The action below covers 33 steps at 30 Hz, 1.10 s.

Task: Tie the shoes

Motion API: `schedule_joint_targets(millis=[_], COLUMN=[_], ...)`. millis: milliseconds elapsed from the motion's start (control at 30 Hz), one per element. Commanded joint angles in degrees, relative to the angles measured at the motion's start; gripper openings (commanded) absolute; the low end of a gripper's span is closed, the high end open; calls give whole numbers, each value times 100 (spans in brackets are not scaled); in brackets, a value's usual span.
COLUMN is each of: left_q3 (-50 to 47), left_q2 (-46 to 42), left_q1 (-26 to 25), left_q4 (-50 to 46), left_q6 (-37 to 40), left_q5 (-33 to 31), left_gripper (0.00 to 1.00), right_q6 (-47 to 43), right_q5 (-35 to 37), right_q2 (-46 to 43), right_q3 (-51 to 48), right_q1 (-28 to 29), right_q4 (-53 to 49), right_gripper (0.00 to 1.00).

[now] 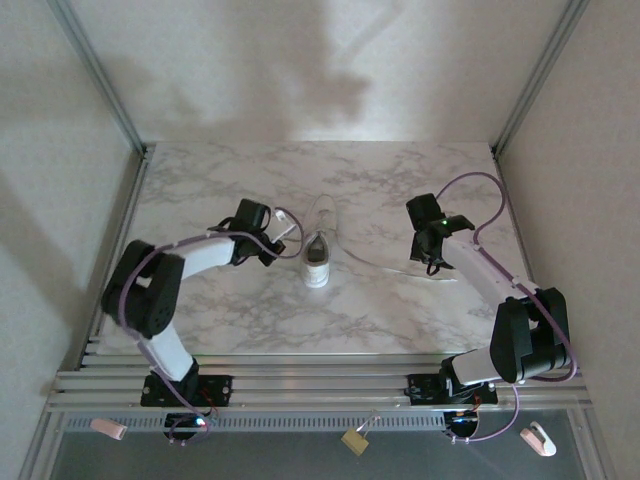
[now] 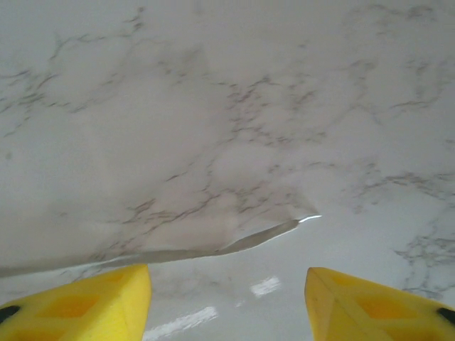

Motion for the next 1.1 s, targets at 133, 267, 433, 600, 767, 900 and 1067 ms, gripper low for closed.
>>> schedule_joint_targets(millis=[133, 267, 433, 600, 767, 900, 1067], left_q3=[-777, -1046, -1365, -1406, -1437, -1403, -1333], left_q2=[-1289, -1443, -1726, -1800, -1735, -1682, -1575], left_q1=[-39, -78, -216, -453, -619, -719, -789], left_q4=[1953, 2338, 2726, 2665, 2780, 2763, 2643], left_q6=[-1765, -2407, -2969, -3006, -3014, -2978, -2905], left_q5=[493, 667, 431, 74, 54, 36, 54], left_gripper=[0, 0, 0, 0, 0, 0, 0], right_q6=[755, 540, 453, 753, 904, 933, 1005], right_q5=[59, -711, -992, -1281, -1424, -1415, -1752], right_q2=[-11, 20, 229, 203, 425, 603, 834], right_q3=[-496, -645, -660, -912, -900, -927, -974], right_q1=[-318, -571, -828, -1182, -1573, -1788, -1978], right_q4=[224, 554, 414, 655, 840, 990, 1236], right_gripper=[62, 63, 62, 61, 61, 65, 67])
